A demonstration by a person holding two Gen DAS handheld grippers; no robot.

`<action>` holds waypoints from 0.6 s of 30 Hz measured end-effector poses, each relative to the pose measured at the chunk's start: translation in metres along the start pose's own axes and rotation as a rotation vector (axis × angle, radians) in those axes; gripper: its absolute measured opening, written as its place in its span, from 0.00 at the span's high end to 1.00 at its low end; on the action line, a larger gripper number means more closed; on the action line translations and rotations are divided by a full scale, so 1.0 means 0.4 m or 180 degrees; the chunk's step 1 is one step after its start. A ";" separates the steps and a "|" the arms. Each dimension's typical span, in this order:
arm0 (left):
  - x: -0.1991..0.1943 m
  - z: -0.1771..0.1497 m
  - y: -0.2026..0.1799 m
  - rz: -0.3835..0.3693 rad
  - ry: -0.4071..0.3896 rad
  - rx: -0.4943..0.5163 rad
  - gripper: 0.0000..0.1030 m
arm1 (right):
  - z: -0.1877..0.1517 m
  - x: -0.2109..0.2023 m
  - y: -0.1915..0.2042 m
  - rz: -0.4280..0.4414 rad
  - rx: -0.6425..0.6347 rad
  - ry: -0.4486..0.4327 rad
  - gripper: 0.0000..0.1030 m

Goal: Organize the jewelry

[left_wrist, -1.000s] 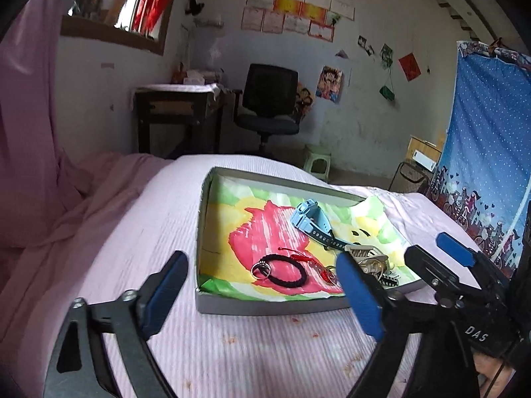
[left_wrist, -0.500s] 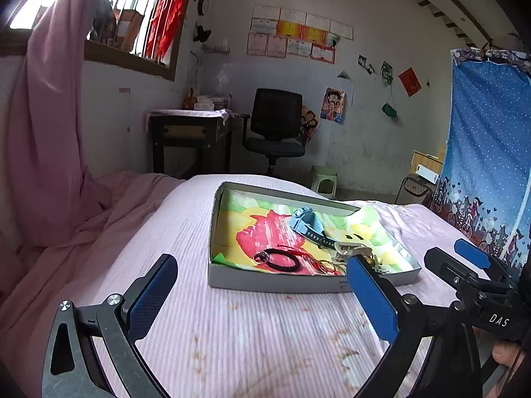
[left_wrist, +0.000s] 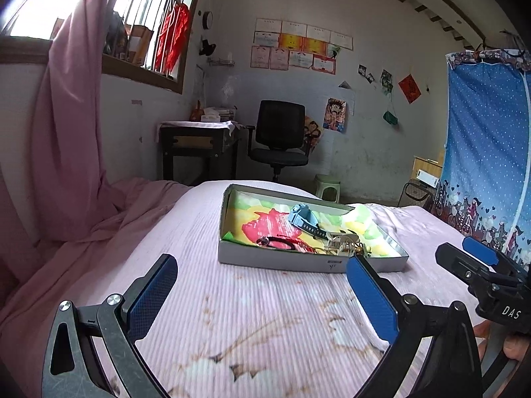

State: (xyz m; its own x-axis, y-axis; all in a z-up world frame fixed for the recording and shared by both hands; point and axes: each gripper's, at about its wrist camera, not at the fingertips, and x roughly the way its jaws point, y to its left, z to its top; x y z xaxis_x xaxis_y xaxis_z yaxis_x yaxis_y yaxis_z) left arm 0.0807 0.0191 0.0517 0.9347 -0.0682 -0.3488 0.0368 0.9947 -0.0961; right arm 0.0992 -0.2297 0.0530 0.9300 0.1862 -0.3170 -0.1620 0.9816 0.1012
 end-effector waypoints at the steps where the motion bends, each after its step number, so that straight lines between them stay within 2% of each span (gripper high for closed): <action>1: -0.009 -0.006 0.001 -0.0001 -0.0002 -0.0006 0.00 | -0.004 -0.008 -0.002 0.0003 0.0026 -0.0002 0.01; 18: -0.142 -0.123 -0.010 0.0061 -0.0092 0.0045 0.00 | -0.099 -0.136 -0.007 -0.0166 0.0069 0.0043 0.01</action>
State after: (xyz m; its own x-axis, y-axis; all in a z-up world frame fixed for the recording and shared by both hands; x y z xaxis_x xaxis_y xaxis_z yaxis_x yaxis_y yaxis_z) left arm 0.0100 0.0152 0.0262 0.9451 -0.0472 -0.3233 0.0236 0.9968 -0.0765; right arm 0.0360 -0.2409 0.0325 0.9325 0.1355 -0.3349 -0.1061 0.9888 0.1046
